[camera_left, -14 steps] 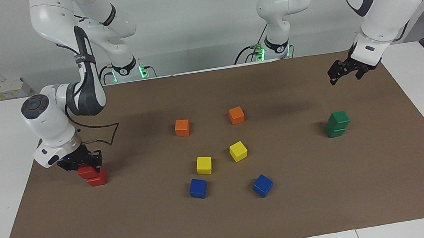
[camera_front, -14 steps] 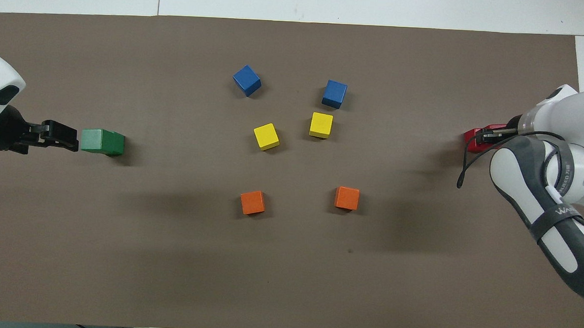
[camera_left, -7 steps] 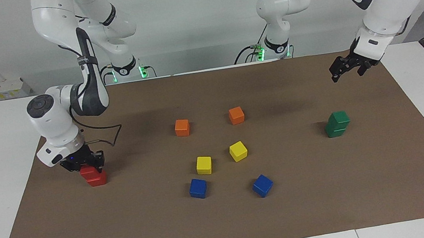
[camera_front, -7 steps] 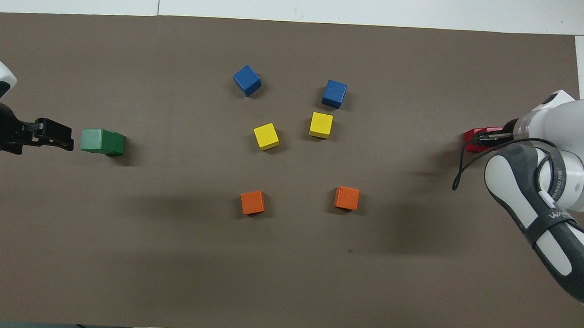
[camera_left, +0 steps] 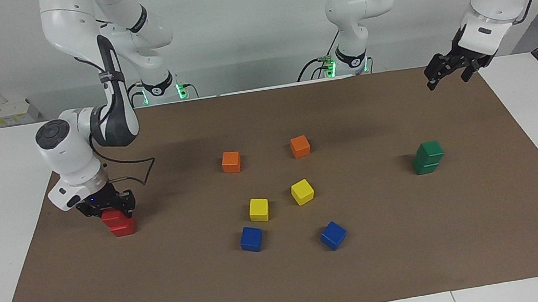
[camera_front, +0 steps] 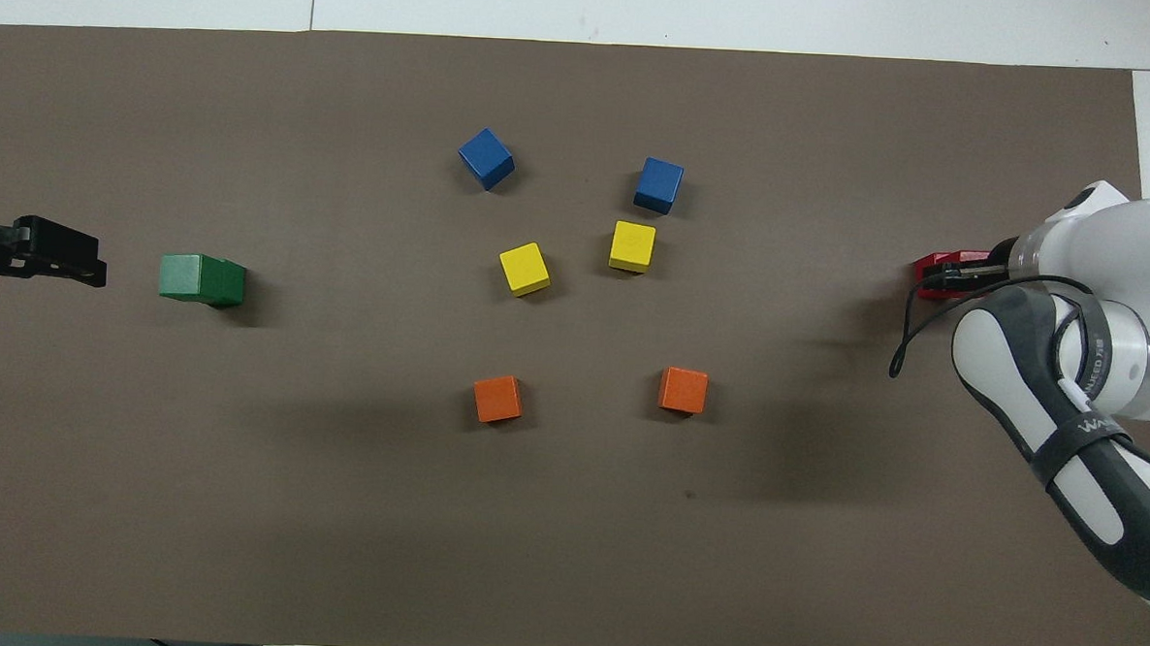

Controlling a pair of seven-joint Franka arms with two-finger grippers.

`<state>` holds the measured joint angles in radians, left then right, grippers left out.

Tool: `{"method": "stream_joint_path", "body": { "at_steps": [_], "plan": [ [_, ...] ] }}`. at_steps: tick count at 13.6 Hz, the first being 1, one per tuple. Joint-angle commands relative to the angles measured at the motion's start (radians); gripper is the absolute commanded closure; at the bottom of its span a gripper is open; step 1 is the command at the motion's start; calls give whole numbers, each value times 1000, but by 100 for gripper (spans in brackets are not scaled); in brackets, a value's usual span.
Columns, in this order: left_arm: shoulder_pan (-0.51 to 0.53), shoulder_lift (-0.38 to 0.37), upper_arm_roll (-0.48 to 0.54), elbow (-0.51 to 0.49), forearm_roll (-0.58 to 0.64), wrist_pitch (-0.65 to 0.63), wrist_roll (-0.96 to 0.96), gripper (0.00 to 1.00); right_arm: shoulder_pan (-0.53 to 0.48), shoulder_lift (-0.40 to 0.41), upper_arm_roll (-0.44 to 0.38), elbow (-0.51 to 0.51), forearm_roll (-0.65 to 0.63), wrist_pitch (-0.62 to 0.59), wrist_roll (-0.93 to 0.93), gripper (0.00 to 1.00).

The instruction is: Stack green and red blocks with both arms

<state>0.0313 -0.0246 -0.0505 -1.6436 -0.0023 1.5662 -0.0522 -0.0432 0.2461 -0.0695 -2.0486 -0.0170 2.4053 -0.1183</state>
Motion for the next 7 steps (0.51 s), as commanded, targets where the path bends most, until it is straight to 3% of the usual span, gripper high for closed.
{"method": "stream_joint_path", "body": {
  "at_steps": [1,7],
  "plan": [
    [2,9,-17,5,-8,-26,-6,0,-11,-17,11,7,15,-12,-35,0],
    [2,2,-29,-2,-8,-12,-9,0,2,-66,14,304,2,-470,-47,0]
  ]
}}
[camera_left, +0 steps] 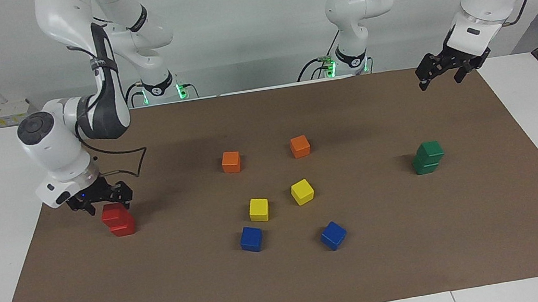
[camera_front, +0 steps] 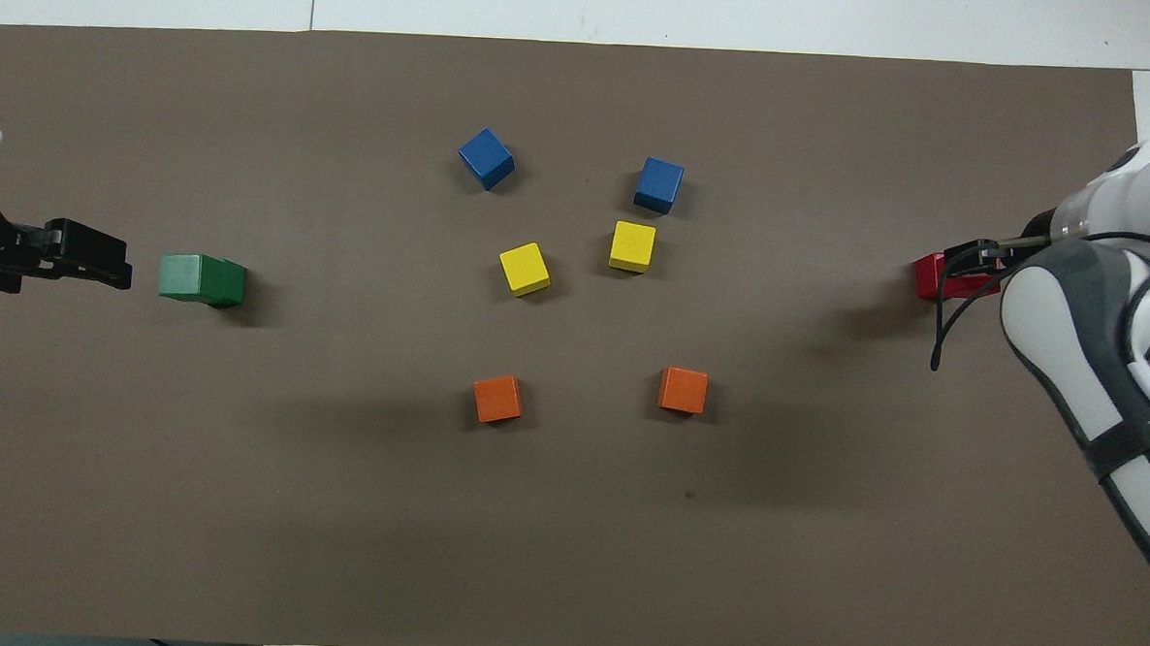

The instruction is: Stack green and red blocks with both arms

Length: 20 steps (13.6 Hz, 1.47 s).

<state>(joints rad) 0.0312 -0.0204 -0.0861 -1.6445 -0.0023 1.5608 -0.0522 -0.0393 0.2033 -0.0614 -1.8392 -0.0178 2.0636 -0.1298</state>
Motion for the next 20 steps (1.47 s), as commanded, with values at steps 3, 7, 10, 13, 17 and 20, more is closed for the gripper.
{"method": "stream_joint_path", "body": {
  "at_steps": [3,7,10,13,17,20],
  "plan": [
    [-2,-9,5,-3,-8,-10,-11,0,18,-140,20,101,2,-213,-34,0],
    [-1,-10,6,-3,-8,-8,-11,0,44,-238,22,106,9,-368,-31,0],
    [-2,-10,6,-5,-8,-8,-11,0,45,-254,31,123,16,-459,-25,0],
    [-1,-10,6,-5,-8,-8,-11,0,33,-248,31,161,18,-503,-25,0],
    [-2,-10,6,-3,-8,-8,-11,0,39,-245,26,170,7,-503,1,0],
    [-2,-10,6,-3,-8,-8,-11,0,62,-236,-1,199,2,-510,-1,0]
  ]
}}
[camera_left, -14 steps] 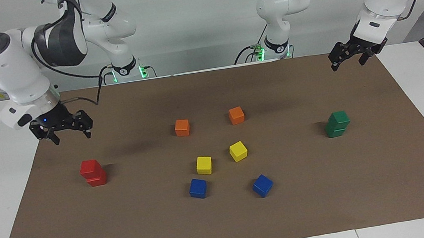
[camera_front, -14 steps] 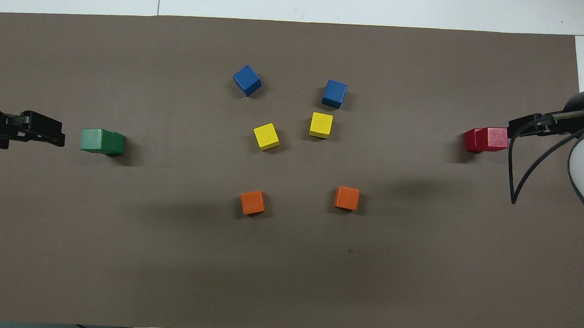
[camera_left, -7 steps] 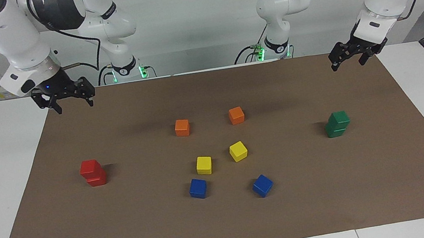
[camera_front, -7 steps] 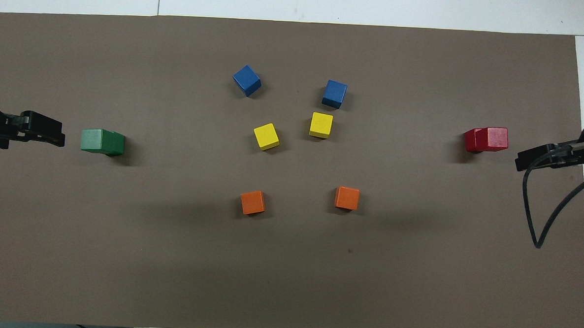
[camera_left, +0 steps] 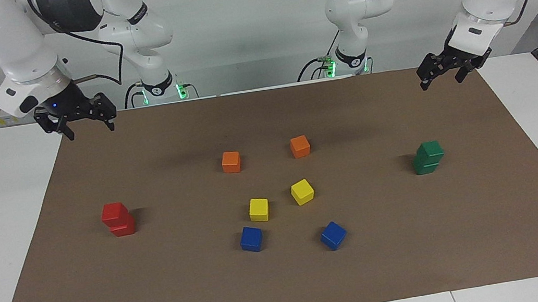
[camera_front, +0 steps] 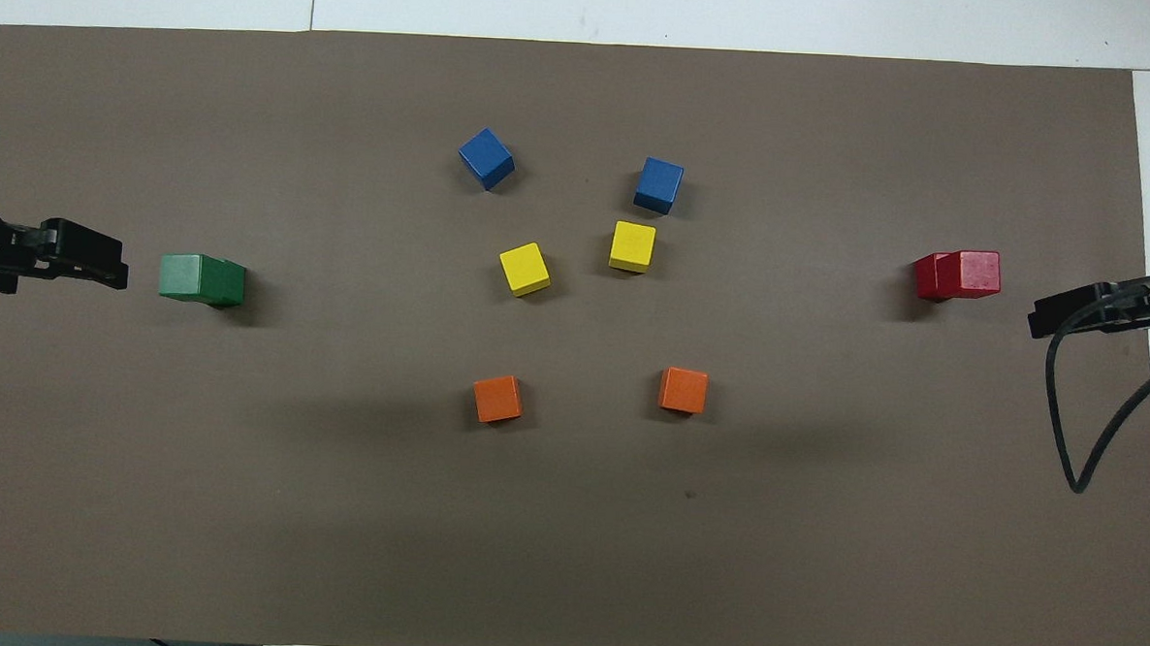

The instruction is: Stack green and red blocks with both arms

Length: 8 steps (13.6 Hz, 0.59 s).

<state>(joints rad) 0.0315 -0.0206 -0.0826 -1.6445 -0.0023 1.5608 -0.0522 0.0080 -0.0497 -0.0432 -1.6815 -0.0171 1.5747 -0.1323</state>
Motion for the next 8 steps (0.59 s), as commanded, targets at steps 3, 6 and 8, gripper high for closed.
{"method": "stream_joint_path", "body": {
  "at_steps": [3,6,8],
  "plan": [
    [-2,-10,3,-5,-10,-8,-11,0,47,24,-61,49,6,-27,2,0],
    [-2,-10,3,-3,-8,-8,-11,0,52,24,-64,49,6,-25,2,0],
    [-2,-10,3,-5,-8,-8,-11,0,49,24,-63,55,6,-25,2,0]
  ]
}}
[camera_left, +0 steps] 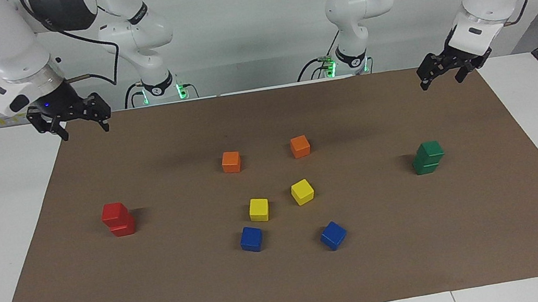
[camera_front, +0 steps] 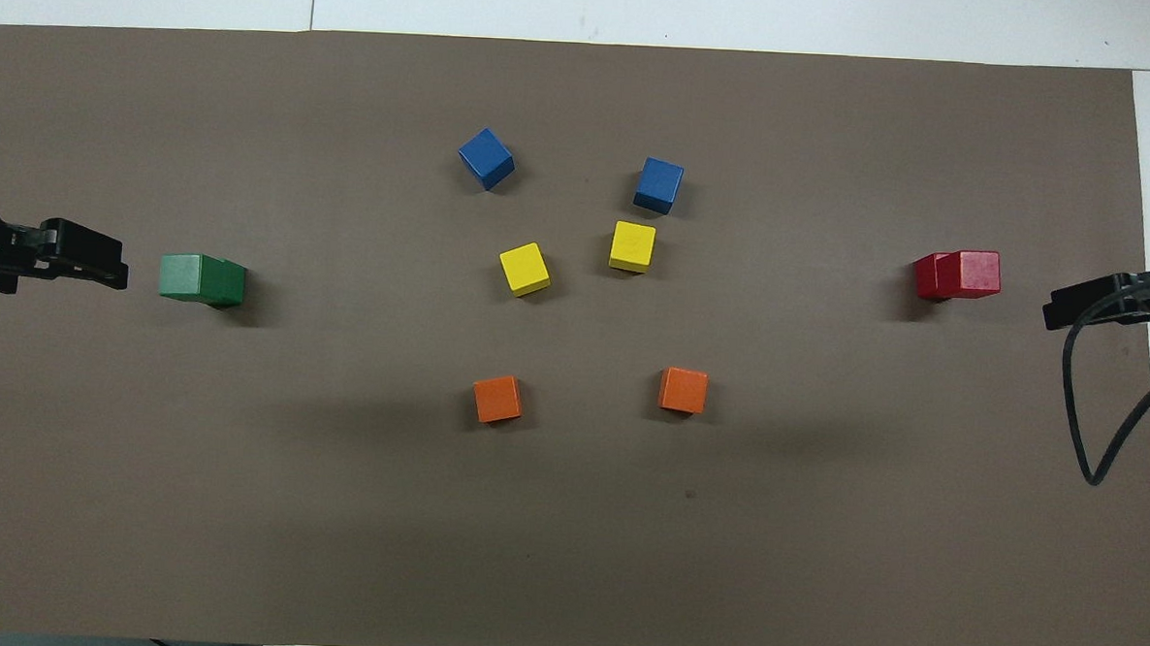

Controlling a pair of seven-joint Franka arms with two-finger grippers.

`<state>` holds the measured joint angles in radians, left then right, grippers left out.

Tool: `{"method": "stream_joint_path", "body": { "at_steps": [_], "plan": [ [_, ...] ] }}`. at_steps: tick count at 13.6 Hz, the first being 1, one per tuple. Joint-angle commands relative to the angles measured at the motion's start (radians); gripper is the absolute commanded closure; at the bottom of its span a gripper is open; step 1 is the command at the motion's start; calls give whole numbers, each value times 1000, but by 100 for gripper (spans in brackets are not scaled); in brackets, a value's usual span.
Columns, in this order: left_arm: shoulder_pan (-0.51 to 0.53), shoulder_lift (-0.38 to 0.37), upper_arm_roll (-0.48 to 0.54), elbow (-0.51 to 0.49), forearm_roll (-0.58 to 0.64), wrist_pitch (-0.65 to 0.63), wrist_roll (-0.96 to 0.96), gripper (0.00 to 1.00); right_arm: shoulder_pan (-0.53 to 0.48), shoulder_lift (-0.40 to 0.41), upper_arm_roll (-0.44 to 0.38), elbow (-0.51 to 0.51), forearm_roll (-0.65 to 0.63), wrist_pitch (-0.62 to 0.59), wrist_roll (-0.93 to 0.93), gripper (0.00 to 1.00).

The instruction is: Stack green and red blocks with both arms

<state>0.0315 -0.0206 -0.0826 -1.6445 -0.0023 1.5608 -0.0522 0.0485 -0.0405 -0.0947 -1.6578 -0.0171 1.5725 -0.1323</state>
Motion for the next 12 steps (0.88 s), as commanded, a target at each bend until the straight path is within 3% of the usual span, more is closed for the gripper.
{"method": "stream_joint_path", "body": {
  "at_steps": [1,12],
  "plan": [
    [-2,-10,3,-5,-8,-8,-11,0,10,16,-11,38,6,-22,2,0],
    [-2,-10,3,-3,-8,-8,-11,0,13,25,-7,36,6,17,19,0]
  ]
}}
